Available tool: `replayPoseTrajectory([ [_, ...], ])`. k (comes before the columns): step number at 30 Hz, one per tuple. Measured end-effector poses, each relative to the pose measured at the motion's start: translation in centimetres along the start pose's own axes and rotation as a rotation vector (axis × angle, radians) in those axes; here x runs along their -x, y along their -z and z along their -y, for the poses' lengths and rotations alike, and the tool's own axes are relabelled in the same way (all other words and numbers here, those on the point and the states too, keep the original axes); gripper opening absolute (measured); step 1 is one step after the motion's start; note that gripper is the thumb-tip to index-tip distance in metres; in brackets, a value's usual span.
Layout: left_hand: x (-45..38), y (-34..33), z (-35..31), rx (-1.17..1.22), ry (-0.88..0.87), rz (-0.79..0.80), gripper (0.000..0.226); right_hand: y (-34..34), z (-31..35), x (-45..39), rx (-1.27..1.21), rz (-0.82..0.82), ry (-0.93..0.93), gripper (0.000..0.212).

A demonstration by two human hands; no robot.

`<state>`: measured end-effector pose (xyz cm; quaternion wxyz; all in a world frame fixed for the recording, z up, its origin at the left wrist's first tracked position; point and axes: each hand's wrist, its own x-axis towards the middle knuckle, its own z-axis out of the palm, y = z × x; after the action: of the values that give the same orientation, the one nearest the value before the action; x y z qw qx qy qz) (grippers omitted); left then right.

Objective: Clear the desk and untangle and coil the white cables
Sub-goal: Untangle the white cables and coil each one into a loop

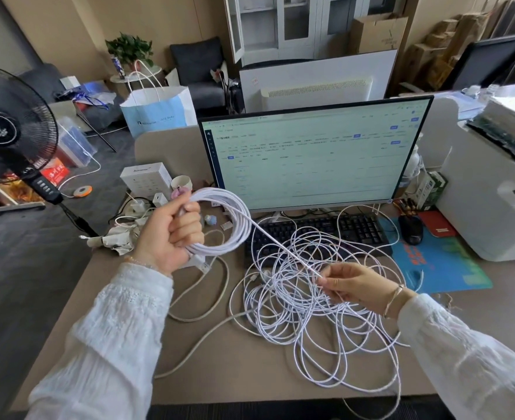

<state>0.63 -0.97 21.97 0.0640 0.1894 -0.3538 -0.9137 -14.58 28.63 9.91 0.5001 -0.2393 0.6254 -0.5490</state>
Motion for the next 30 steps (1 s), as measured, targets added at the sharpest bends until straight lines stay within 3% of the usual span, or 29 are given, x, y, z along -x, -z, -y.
replayPoseTrajectory([
  [3,-0.1,0.8,-0.9,0.022,-0.07,-0.019,0.039,0.5,-1.0,0.4,0.039,-0.032,-0.042,0.015],
  [6,-0.1,1.3,-1.7,0.025,-0.147,-0.047,0.039,1.5,-2.4,0.5,0.263,-0.061,-0.108,0.019],
  [11,0.4,1.9,-2.4,0.021,-0.152,-0.078,0.039,2.4,-2.1,1.6,0.443,-0.073,-0.127,0.022],
  [19,0.1,-0.8,1.8,-0.171,0.023,-0.008,0.036,-2.9,6.7,2.5,0.58,-0.184,0.266,0.013],
  [23,0.0,-2.5,4.3,-0.298,0.152,0.063,0.034,-5.3,9.6,2.4,0.48,-0.311,0.481,0.005],
  [27,-0.1,-3.4,6.0,-0.387,0.242,0.099,0.036,-6.5,10.3,1.9,0.394,-0.308,0.556,0.018],
  [30,0.0,-3.7,6.9,-0.368,0.268,0.141,0.037,-6.7,10.2,1.5,0.365,-0.327,0.584,0.015],
])
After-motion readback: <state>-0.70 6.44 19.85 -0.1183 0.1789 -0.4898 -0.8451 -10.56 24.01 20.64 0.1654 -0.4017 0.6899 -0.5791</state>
